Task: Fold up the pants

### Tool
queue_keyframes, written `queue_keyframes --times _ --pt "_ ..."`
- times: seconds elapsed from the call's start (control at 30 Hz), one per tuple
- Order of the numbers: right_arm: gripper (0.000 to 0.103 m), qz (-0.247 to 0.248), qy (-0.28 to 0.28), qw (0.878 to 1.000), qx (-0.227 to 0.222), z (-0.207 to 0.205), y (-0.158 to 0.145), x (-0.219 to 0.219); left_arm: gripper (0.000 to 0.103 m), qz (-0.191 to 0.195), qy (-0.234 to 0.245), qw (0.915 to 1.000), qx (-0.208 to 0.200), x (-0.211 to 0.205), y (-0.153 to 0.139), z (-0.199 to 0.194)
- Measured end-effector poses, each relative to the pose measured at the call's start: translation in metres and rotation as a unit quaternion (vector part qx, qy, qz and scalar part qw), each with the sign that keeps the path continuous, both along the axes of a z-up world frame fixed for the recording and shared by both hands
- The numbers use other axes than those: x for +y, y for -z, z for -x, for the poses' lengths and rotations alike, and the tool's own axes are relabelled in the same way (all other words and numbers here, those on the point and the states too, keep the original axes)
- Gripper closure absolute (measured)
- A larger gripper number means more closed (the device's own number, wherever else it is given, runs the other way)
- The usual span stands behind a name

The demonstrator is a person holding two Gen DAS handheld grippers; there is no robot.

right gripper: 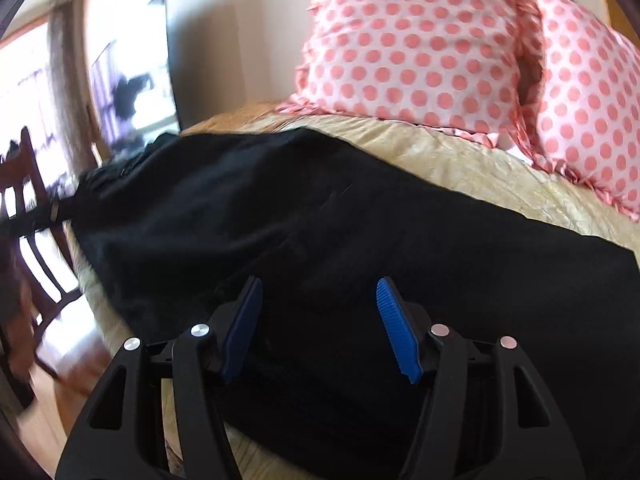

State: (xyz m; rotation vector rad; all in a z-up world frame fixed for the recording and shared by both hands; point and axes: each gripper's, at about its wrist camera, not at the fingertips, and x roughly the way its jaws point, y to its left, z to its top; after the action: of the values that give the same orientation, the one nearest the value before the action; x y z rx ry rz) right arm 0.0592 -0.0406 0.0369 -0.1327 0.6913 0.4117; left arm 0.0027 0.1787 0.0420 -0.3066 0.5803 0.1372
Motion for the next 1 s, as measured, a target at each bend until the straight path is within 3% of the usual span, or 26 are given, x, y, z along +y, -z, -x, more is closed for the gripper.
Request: queue_keyframes --times 0.1,0.23,0.33,0.47,0.63,0.83,1.0 --pt "0.041 -0.004 -0.009 1.000 -0.001 0.005 0.003 -0.006 0.002 0.021 -0.028 0.9993 0.010 0.034 -0.002 0.002" --pt "0.040 -0.016 -0.015 1.000 0.006 0.009 0.000 -0.010 0.002 0.090 -0.059 0.9941 0.014 0.088 -0.005 0.000" --pt "0.040 -0.015 -0.014 1.000 0.003 0.010 0.000 -0.009 0.003 0.165 -0.069 0.9837 0.014 0.126 -0.001 -0.004" --pt "0.040 -0.018 -0.017 1.000 0.004 0.010 0.000 -0.009 0.004 0.230 -0.078 0.9696 0.026 0.152 0.009 -0.014" --pt "0.033 -0.018 -0.022 1.000 0.003 0.010 0.000 -0.007 0.005 0.250 -0.079 0.9639 0.045 0.158 0.016 -0.026" --pt "0.033 -0.020 -0.024 1.000 0.000 0.010 0.001 -0.008 0.005 0.264 -0.095 0.9589 0.045 0.171 0.016 -0.035" --pt "0.032 -0.022 -0.024 0.999 0.000 0.010 0.001 -0.008 0.005 0.251 -0.123 0.9589 0.047 0.181 0.015 -0.040"
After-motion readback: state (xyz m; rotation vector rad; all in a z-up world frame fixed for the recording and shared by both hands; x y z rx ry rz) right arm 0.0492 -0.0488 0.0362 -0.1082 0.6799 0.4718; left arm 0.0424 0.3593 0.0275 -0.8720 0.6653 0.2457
